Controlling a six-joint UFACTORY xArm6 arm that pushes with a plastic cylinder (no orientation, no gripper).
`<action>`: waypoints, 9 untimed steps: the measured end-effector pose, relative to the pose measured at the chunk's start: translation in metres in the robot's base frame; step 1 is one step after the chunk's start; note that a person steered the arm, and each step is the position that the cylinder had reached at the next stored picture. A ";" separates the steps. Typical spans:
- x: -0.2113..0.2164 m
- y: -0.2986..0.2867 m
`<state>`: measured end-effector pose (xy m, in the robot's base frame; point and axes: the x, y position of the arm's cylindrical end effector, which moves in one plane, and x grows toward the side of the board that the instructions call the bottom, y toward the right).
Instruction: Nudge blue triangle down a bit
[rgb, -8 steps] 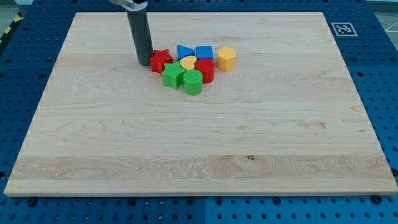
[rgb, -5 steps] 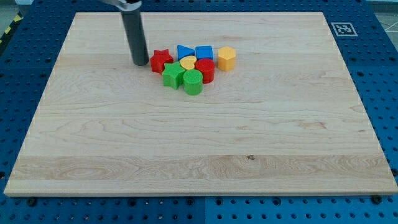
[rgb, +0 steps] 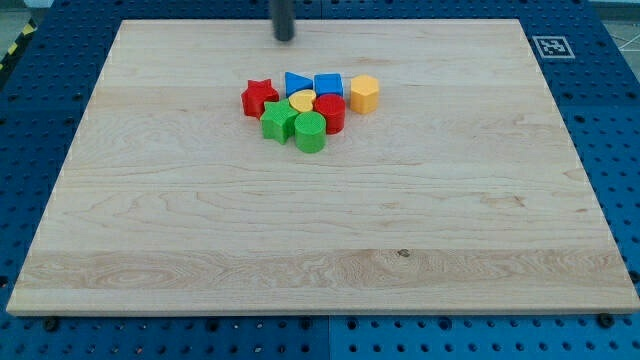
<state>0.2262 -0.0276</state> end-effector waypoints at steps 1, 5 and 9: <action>0.031 0.053; 0.120 0.142; 0.100 0.140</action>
<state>0.3264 0.1124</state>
